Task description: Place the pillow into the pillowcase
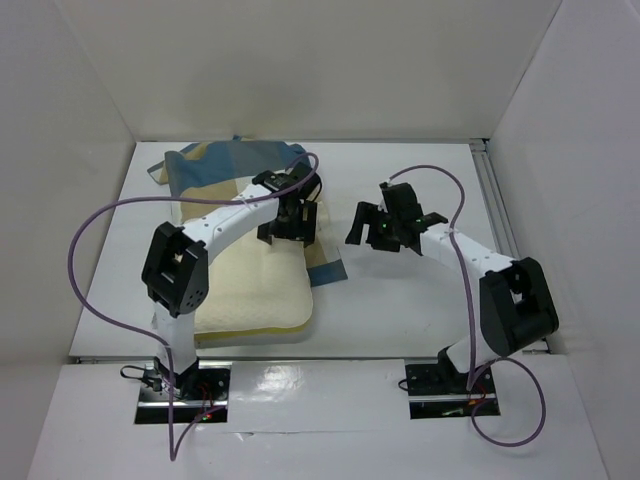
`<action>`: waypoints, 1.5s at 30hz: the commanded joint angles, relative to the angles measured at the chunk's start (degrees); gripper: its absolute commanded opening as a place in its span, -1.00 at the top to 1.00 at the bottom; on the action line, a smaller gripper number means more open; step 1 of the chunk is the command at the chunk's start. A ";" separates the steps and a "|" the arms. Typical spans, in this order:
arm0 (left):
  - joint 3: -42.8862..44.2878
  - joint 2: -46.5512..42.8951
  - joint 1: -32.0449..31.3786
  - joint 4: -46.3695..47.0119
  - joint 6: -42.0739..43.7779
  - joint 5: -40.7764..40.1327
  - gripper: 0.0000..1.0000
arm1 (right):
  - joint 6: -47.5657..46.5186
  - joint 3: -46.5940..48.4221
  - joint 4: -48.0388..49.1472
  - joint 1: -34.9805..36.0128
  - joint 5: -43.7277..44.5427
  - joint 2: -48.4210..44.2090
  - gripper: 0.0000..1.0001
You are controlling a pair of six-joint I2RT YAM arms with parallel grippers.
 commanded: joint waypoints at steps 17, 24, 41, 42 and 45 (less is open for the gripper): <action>-2.36 -3.90 6.15 1.96 1.18 2.16 1.00 | -7.39 13.85 4.14 8.39 0.68 23.15 -0.92; -1.22 -6.81 7.47 1.96 1.18 4.61 1.00 | -7.39 18.16 6.42 8.92 -1.42 28.44 -0.07; 9.07 -16.20 9.58 -5.08 -12.25 -3.02 1.00 | 3.14 14.51 -1.84 28.68 -3.00 -5.04 1.00; 6.72 -17.00 8.97 -4.02 -13.48 -4.42 1.00 | 4.72 11.08 -1.05 29.39 -3.01 -5.92 1.00; 4.50 -17.53 8.97 -2.70 -17.97 -5.75 1.00 | 7.99 0.07 4.48 29.40 -5.02 -5.76 1.00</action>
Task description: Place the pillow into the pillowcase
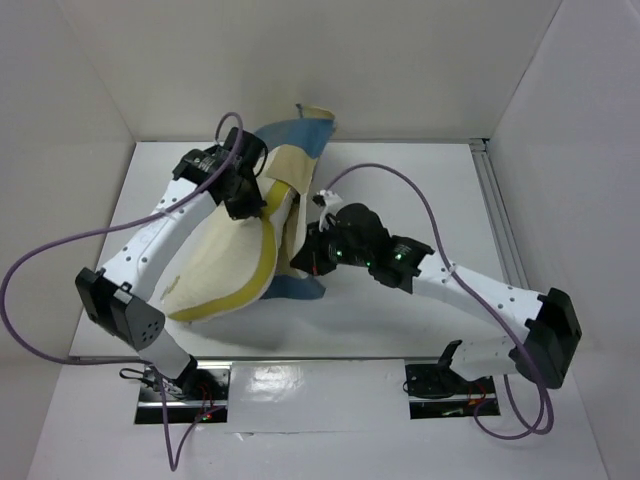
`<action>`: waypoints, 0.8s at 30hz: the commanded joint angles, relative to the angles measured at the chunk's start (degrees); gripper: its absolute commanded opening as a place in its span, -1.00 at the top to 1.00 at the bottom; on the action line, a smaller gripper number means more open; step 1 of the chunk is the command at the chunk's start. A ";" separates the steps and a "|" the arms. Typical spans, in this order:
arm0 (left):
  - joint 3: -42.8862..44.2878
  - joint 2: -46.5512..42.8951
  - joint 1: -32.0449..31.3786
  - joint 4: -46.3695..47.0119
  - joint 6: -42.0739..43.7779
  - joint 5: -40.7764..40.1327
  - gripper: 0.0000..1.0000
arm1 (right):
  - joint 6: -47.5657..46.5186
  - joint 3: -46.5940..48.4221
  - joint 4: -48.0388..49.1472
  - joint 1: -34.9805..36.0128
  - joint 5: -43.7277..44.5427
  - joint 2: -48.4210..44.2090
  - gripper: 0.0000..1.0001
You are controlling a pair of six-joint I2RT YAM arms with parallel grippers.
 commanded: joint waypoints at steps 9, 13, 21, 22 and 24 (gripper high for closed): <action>1.92 -4.04 -0.07 8.52 -8.41 -10.09 1.00 | -5.48 7.88 -6.81 -4.52 0.57 14.76 1.00; 6.39 -6.06 -0.06 6.68 -8.41 -12.81 1.00 | -8.21 21.41 -11.12 -6.98 0.05 17.67 1.00; 7.48 -3.88 -1.99 6.06 -8.41 -14.14 1.00 | -2.01 16.93 -6.05 6.09 -5.31 5.58 1.00; 6.51 -2.56 -2.00 6.58 -9.28 -14.14 1.00 | -0.59 13.74 -3.85 8.11 -5.32 3.71 1.00; 3.44 1.66 -3.74 7.20 -11.04 -14.76 1.00 | 2.57 5.06 -2.69 8.13 -6.46 -0.94 1.00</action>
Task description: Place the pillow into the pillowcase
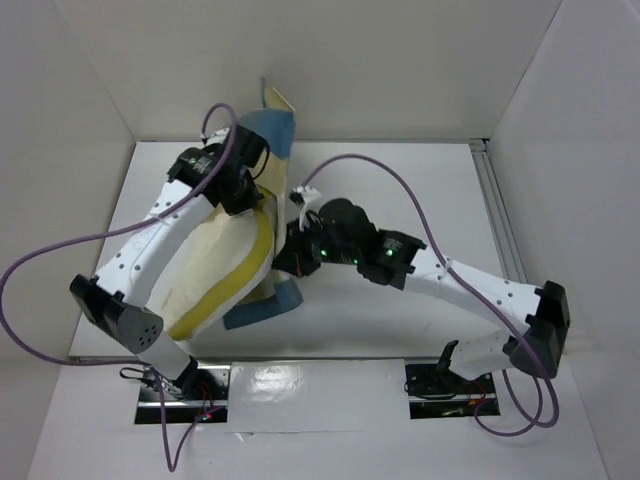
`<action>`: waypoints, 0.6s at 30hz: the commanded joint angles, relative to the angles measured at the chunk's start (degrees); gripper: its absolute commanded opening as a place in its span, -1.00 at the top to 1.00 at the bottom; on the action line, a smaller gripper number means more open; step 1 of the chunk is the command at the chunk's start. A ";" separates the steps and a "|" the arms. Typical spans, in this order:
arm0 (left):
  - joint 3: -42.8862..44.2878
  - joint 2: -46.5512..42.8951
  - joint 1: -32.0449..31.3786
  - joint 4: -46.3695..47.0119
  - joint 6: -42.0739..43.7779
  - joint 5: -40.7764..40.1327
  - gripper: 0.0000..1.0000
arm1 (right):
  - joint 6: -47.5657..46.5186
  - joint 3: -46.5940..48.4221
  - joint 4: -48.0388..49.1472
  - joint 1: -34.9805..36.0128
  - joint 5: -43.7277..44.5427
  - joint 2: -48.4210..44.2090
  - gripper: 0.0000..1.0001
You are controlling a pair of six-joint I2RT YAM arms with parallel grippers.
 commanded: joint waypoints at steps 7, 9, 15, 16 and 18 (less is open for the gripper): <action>-7.11 14.62 -6.22 10.55 -10.66 -6.95 1.00 | 4.47 -19.41 -1.50 -3.63 -10.03 -9.84 1.00; -7.81 15.77 -6.75 11.16 -11.37 -6.95 1.00 | 3.94 -19.95 -3.26 -4.17 -10.73 -10.37 1.00; -6.50 17.45 -8.77 11.69 -14.53 -8.79 1.00 | 6.39 -26.45 -5.02 -4.17 -10.74 -15.02 1.00; -5.28 17.97 -8.78 11.69 -15.14 -8.80 1.00 | 7.79 -28.98 -5.02 -4.17 -9.52 -16.85 1.00; -4.22 18.50 -8.78 11.69 -15.76 -10.03 1.00 | 9.38 -31.72 -5.02 -4.17 -8.99 -18.80 1.00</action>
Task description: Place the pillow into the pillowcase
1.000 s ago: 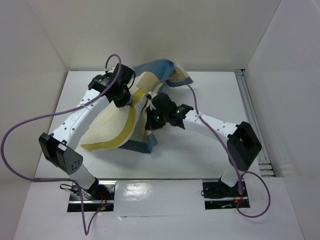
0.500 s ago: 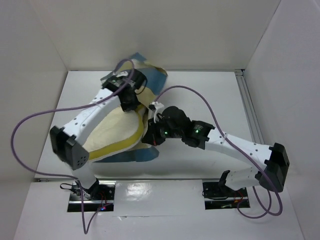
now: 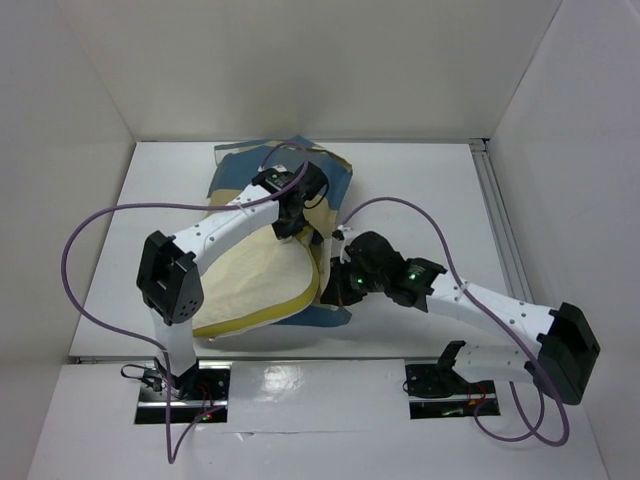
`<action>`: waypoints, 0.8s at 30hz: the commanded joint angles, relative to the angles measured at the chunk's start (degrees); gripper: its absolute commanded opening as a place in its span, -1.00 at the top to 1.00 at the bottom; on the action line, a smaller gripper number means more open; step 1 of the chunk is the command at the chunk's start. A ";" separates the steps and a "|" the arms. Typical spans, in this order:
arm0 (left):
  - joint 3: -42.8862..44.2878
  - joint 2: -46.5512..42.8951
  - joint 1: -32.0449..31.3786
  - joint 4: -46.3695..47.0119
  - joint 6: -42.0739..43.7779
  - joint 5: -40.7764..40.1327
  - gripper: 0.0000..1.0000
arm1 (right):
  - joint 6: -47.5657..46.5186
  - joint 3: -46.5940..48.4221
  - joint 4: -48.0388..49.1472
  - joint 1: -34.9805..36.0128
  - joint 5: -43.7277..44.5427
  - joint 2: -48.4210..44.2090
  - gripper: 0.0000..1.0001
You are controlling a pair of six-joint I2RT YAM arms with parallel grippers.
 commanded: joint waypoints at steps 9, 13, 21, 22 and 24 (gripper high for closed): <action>7.65 2.33 -1.68 5.51 -6.23 -8.59 1.00 | 8.97 -11.76 -5.23 0.94 1.44 -10.50 1.00; 11.25 6.11 -6.07 5.42 -2.90 -7.72 1.00 | 8.02 -6.32 -7.24 0.42 6.28 -8.76 0.72; 10.29 -0.37 -6.70 2.70 12.37 -3.31 -0.95 | 3.89 11.51 -22.01 -1.59 24.19 -6.29 -0.61; 10.29 -1.69 -6.70 2.70 13.54 -3.31 -1.00 | 3.36 12.67 -22.81 -2.39 24.22 -5.59 -0.61; 9.77 -6.08 -4.08 0.68 14.33 -3.84 -1.00 | 2.73 14.69 -23.43 -4.24 24.22 -5.05 -0.67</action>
